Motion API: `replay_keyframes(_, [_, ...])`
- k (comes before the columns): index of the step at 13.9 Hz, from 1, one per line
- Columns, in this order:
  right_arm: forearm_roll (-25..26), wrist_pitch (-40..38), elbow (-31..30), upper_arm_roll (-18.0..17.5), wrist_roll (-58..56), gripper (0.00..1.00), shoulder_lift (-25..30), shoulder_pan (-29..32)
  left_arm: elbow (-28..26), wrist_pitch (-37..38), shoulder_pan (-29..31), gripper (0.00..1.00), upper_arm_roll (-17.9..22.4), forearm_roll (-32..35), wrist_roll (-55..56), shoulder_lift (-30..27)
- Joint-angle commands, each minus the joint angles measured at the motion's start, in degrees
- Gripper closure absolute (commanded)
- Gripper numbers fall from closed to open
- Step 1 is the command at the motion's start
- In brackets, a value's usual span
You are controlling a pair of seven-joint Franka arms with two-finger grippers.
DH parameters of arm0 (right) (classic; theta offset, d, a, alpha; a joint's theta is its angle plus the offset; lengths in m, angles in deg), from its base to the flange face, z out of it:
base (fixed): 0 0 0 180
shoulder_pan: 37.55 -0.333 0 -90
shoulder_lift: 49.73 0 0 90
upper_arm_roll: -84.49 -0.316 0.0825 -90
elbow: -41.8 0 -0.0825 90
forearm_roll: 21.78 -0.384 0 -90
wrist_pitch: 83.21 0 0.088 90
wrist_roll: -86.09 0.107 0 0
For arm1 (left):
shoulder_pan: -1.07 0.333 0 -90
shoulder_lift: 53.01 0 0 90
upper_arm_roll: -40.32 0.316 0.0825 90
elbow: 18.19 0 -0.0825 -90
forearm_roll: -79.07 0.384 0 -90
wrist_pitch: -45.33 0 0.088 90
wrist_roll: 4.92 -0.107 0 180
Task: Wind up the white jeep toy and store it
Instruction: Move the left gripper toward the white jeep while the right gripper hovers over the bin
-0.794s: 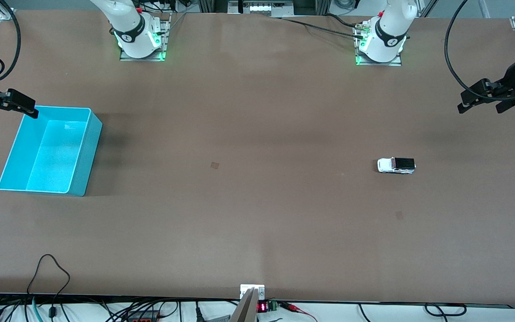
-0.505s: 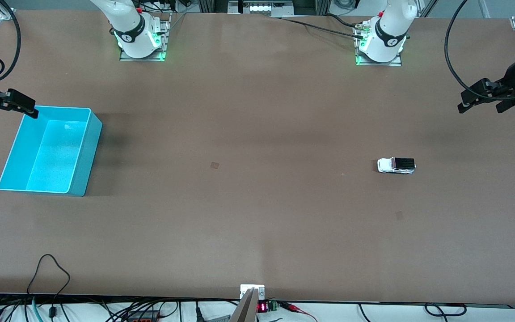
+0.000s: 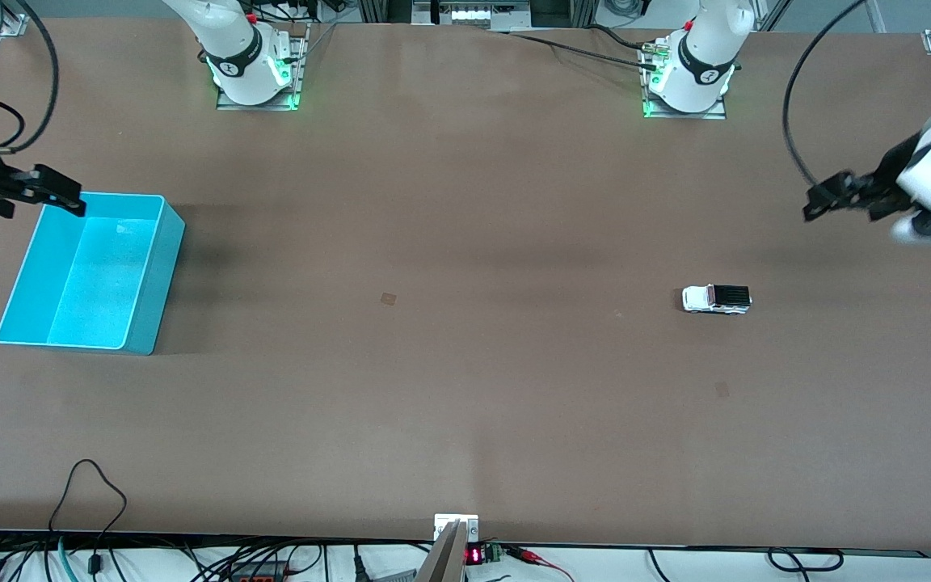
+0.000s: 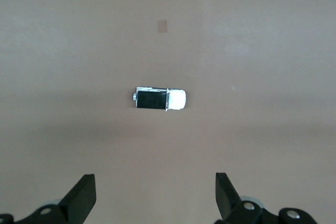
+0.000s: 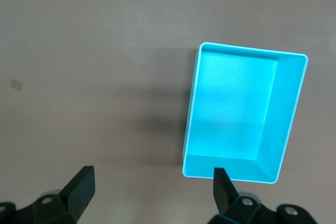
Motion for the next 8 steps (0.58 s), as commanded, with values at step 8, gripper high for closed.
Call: replay_keyframes(8, [0.63, -0.26, -0.18, 0.02, -0.32, 0.0, -8.86, -6.53, -7.48, -16.68, 0.39, 0.0, -1.69, 1.43, -26.97, 14.85])
